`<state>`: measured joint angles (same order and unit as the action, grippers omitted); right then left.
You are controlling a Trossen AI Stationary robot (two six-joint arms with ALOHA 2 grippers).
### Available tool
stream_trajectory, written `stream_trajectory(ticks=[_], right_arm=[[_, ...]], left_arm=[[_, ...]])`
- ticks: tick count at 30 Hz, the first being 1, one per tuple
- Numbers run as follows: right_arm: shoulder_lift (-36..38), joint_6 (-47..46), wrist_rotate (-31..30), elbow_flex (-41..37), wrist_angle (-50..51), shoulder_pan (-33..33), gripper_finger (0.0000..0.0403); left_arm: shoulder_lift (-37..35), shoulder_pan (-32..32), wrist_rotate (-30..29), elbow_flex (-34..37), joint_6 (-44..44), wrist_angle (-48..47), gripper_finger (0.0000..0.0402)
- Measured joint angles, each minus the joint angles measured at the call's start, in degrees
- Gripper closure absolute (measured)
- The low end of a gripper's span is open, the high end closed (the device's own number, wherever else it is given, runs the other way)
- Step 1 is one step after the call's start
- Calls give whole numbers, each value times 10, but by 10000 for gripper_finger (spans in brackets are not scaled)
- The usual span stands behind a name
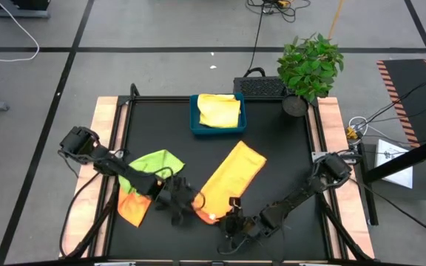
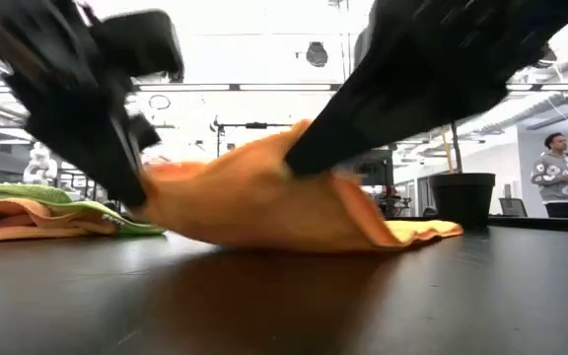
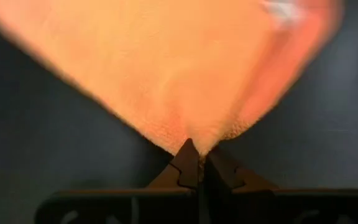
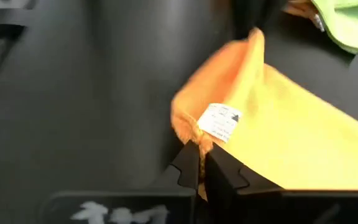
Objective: Fold microfiber towels
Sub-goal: Fold the right orange microfiber cloth
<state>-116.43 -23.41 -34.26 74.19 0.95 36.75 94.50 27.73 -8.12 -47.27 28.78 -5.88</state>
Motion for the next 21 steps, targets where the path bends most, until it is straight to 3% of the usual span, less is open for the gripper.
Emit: stream_trajectory(ticks=[7,12,21], right_arm=[[43,-20,-5,0,80,31,402],[71,-24,-20,1,104,59,402],[111,-18,-35,1,154,96,402]], left_arm=[[0,85,-48,-97,-44,0,397],[0,118,-123,-141,-31,-31,397],[13,136,-78,-151,58,-40,398]])
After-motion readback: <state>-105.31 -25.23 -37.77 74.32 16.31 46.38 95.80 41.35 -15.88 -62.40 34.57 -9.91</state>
